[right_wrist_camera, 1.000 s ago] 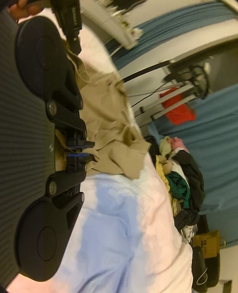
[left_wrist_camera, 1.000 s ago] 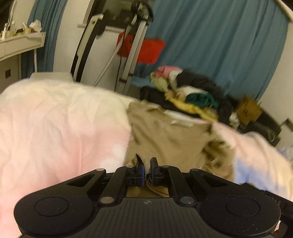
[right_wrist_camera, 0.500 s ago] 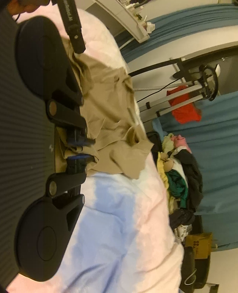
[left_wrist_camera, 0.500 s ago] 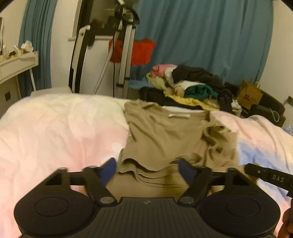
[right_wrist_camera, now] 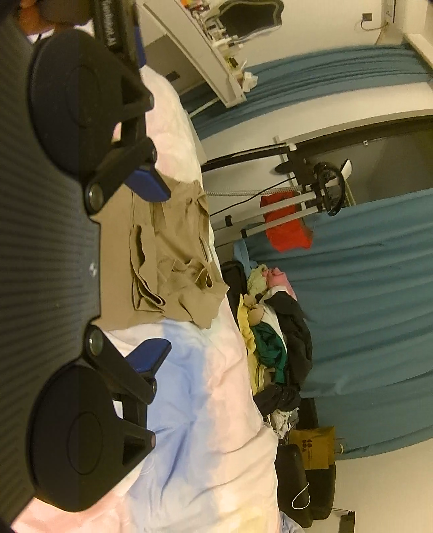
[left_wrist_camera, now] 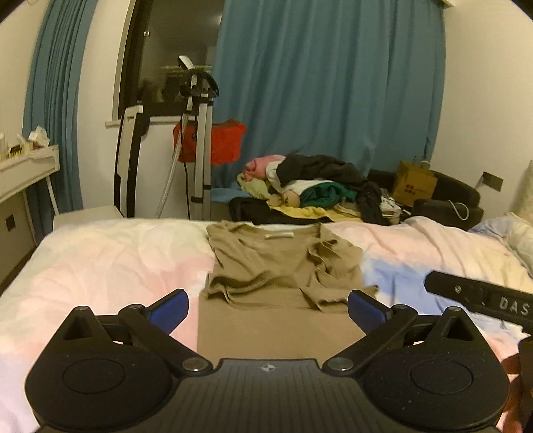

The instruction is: Fold clothes

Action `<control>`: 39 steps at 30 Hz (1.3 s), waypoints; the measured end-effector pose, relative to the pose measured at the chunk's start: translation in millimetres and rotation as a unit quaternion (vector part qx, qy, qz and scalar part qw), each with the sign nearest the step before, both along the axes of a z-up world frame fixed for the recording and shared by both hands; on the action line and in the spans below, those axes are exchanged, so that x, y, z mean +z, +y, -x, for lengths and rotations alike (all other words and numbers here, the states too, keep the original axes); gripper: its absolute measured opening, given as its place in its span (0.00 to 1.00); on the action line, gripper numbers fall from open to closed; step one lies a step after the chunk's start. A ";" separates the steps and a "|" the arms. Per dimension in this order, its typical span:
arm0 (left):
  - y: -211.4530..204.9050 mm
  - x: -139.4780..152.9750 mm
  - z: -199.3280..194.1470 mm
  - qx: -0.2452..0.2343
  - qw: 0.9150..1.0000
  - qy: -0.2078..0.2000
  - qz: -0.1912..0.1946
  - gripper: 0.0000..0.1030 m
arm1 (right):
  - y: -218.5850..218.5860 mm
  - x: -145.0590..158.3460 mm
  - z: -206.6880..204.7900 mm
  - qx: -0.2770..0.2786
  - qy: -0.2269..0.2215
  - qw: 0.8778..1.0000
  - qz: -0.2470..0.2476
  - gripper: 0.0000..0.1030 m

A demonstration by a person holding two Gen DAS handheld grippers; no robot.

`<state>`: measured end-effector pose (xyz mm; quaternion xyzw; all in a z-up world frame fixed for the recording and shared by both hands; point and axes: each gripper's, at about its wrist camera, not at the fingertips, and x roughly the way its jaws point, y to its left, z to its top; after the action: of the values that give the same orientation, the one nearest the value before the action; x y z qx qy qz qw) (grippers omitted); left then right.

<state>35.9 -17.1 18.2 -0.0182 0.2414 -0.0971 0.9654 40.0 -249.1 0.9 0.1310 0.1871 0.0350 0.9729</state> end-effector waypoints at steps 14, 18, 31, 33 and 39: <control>51.1 -92.4 -12.8 0.021 0.923 0.287 0.256 0.94 | -2.0 -27.2 8.5 -0.013 0.070 0.996 -0.048 0.88; 72.4 -127.9 -25.9 0.060 0.874 0.331 0.351 0.91 | -13.3 -48.5 2.8 0.002 0.133 0.978 -0.161 0.88; 100.3 -135.4 -30.5 0.107 0.864 0.275 0.407 0.14 | -22.1 -151.2 -14.9 0.005 0.230 0.827 -0.513 0.74; 103.9 -131.9 -27.2 0.102 0.867 0.263 0.411 0.09 | -29.2 -151.0 -10.8 -0.028 0.214 0.831 -0.512 0.71; 96.3 -111.4 -29.7 0.086 0.870 0.233 0.427 0.07 | -44.3 -152.4 -3.1 -0.100 0.200 0.845 -0.486 0.23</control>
<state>65.6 79.2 -93.1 -0.4712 0.3917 -0.1002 0.7839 43.1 -293.3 -151.5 0.6093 0.3225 -0.0030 0.7244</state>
